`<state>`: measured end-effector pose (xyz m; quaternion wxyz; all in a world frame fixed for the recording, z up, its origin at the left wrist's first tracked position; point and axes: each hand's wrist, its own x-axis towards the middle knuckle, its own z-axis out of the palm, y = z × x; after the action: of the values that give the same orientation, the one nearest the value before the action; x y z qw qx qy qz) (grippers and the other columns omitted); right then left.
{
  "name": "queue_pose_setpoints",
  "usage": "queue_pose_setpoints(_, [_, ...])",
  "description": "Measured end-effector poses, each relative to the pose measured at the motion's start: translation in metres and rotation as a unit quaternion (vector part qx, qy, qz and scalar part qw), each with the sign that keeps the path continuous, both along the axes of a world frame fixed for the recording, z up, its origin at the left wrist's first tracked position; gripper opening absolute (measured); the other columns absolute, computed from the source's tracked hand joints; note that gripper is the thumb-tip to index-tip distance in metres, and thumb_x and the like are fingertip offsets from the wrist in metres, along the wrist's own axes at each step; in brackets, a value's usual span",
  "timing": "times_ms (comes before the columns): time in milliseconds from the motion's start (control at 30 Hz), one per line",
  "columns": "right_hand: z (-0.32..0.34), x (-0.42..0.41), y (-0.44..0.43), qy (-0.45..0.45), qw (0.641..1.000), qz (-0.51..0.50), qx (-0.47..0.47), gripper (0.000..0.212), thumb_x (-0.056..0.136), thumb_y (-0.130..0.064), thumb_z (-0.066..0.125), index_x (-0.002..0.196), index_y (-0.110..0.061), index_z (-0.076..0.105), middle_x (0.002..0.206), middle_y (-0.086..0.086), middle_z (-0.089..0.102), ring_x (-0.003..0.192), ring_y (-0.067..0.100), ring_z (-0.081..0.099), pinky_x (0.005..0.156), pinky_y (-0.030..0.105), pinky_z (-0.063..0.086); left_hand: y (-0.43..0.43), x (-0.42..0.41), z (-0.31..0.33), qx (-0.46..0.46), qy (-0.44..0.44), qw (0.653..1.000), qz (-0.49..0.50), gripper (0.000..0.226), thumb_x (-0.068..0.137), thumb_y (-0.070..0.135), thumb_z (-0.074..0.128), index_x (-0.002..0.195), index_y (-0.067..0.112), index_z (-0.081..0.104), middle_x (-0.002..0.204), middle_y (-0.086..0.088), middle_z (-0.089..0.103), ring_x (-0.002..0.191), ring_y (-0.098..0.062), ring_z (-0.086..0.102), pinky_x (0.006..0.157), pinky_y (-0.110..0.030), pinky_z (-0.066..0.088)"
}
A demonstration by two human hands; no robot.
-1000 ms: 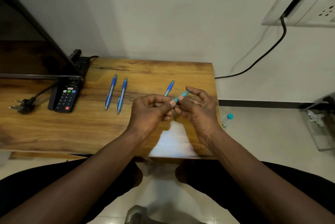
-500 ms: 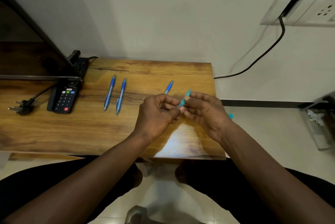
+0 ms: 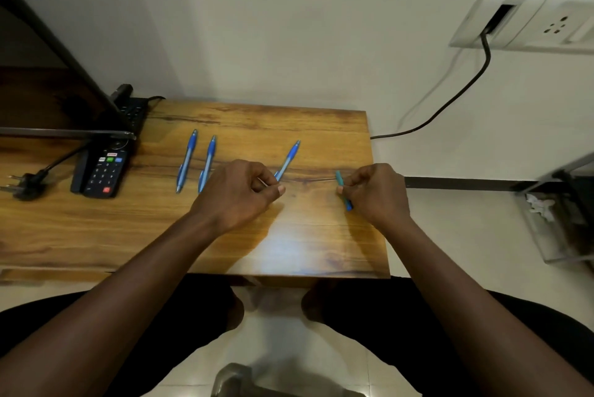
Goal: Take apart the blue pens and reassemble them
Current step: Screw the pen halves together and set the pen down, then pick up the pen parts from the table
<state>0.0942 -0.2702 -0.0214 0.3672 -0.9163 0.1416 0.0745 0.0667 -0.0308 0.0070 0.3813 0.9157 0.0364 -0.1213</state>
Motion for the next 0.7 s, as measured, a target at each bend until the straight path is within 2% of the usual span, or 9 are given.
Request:
queue_pose_setpoints(233, [-0.002,0.004,-0.001,0.013,1.000,-0.022,0.008,0.011,0.084,-0.025,0.084,0.083,-0.017,0.077,0.083,-0.005,0.070,0.090,0.014,0.067,0.081,0.041,0.061,0.015,-0.002,0.001,0.044,0.009,0.999,-0.011,0.020,0.092,0.040,0.077,0.106,0.026,0.075,0.091,0.009,0.073,0.084,-0.006,0.068,0.080,-0.036,0.060])
queue_pose_setpoints(433, [-0.002,0.000,-0.004,0.037,0.994,-0.076,0.070,0.016,0.080,-0.028,0.087,0.077,-0.020,0.074,0.085,-0.001,0.073,0.088,0.019,0.072,0.081,0.049,0.063,0.017,-0.004,-0.001,0.057,-0.006,0.998,-0.013,0.023,0.092,0.044,0.077,0.107,0.026,0.075,0.095,0.007,0.074,0.086,-0.009,0.069,0.081,-0.037,0.061])
queue_pose_setpoints(567, [0.000,-0.004,0.001,0.027,0.996,-0.075,0.037,0.018,0.083,-0.032,0.084,0.080,-0.020,0.071,0.084,-0.001,0.073,0.084,0.020,0.073,0.078,0.048,0.063,0.020,-0.005,-0.002,0.064,-0.011,0.998,-0.016,0.027,0.092,0.045,0.077,0.108,0.024,0.075,0.096,0.007,0.074,0.087,-0.008,0.068,0.081,-0.037,0.061])
queue_pose_setpoints(633, [0.004,-0.006,0.006,-0.010,0.997,-0.074,-0.016,0.019,0.089,-0.036,0.078,0.084,-0.020,0.070,0.085,-0.002,0.071,0.087,0.019,0.070,0.077,0.046,0.062,0.022,-0.005,-0.001,0.069,-0.016,0.997,-0.013,0.028,0.092,0.042,0.077,0.111,0.022,0.075,0.096,0.006,0.073,0.087,-0.008,0.067,0.078,-0.034,0.059])
queue_pose_setpoints(700, [0.015,-0.004,0.018,-0.067,0.996,-0.042,-0.038,0.013,0.093,-0.033,0.072,0.090,-0.020,0.071,0.088,-0.004,0.070,0.088,0.017,0.068,0.074,0.038,0.059,0.026,-0.004,-0.002,0.076,-0.024,0.997,-0.002,0.028,0.093,0.036,0.078,0.115,0.020,0.074,0.097,0.005,0.073,0.086,-0.007,0.067,0.072,-0.028,0.055])
